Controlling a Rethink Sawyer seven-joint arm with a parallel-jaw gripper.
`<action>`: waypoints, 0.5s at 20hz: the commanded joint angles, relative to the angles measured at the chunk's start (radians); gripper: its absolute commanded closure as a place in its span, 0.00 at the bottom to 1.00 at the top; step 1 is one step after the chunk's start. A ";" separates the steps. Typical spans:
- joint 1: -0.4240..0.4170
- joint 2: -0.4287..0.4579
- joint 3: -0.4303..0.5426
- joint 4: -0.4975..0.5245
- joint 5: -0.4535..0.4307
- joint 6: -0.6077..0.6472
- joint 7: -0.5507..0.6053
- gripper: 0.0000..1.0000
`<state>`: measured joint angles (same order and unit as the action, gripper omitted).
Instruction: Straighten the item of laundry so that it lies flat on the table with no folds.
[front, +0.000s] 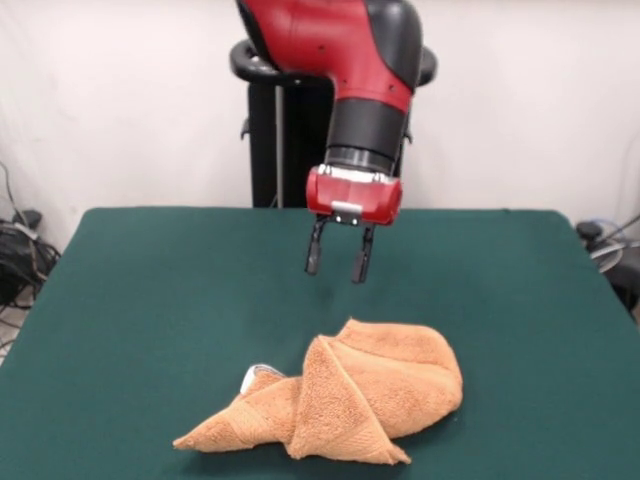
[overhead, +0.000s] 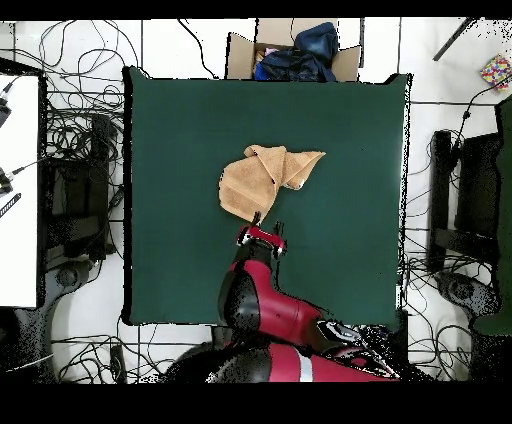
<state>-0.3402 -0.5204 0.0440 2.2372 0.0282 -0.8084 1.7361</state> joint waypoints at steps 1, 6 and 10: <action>-0.025 0.155 0.130 -0.163 -0.032 -0.087 0.362 0.00; -0.063 0.196 0.173 -0.193 -0.076 -0.118 0.366 0.00; -0.081 0.218 0.186 -0.219 -0.090 -0.132 0.339 0.00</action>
<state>-0.3960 -0.3741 0.1259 2.1738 -0.0437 -0.8985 1.7361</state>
